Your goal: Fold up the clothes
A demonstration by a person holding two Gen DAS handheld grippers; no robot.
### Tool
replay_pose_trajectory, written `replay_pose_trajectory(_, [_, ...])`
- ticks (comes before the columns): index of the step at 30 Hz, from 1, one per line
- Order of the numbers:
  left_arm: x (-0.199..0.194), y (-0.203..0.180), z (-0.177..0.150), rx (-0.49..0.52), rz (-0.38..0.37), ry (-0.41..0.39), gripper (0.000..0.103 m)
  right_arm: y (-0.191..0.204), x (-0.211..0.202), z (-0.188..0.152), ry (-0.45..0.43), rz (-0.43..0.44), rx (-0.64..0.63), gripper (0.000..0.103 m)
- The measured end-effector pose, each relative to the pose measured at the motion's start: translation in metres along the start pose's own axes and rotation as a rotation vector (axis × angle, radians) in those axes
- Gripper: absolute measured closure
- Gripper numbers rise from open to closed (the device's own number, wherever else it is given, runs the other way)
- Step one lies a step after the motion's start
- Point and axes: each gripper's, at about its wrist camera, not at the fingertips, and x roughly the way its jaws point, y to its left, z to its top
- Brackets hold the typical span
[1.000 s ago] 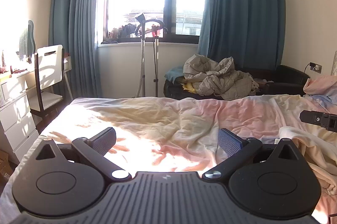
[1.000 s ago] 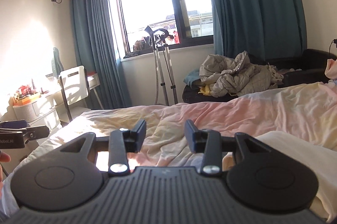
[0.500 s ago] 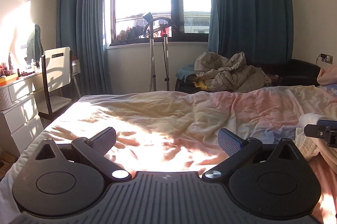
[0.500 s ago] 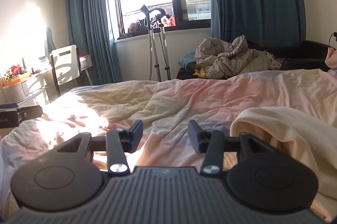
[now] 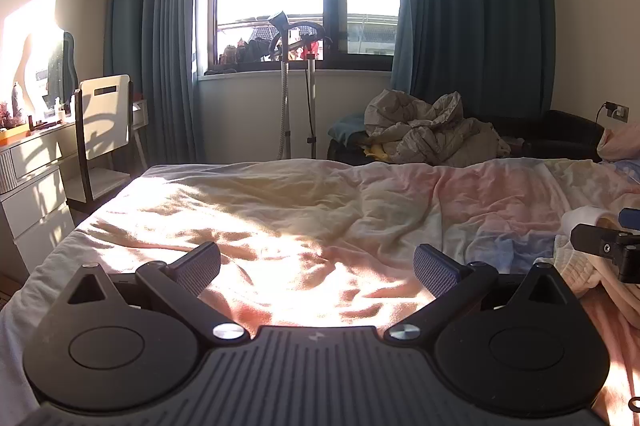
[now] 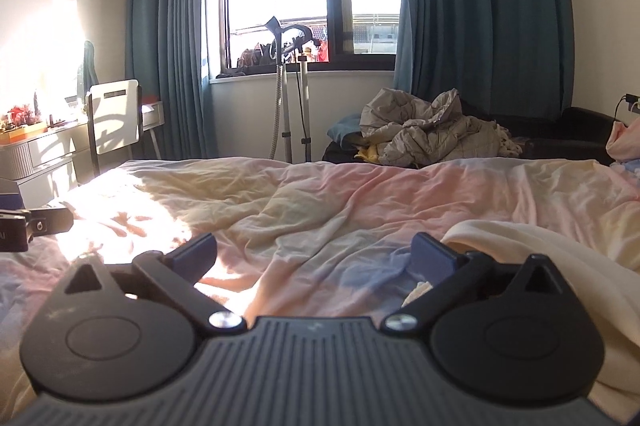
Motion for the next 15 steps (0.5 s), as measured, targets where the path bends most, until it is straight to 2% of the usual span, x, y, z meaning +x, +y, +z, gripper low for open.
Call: replay_pose_trajectory(15, [-0.0022,-0.0031,-0.0014,0.015,0.011,-0.020,0.000,-0.0005,0.0003,-0.0007,0.008,-0.003,0.013,0.000])
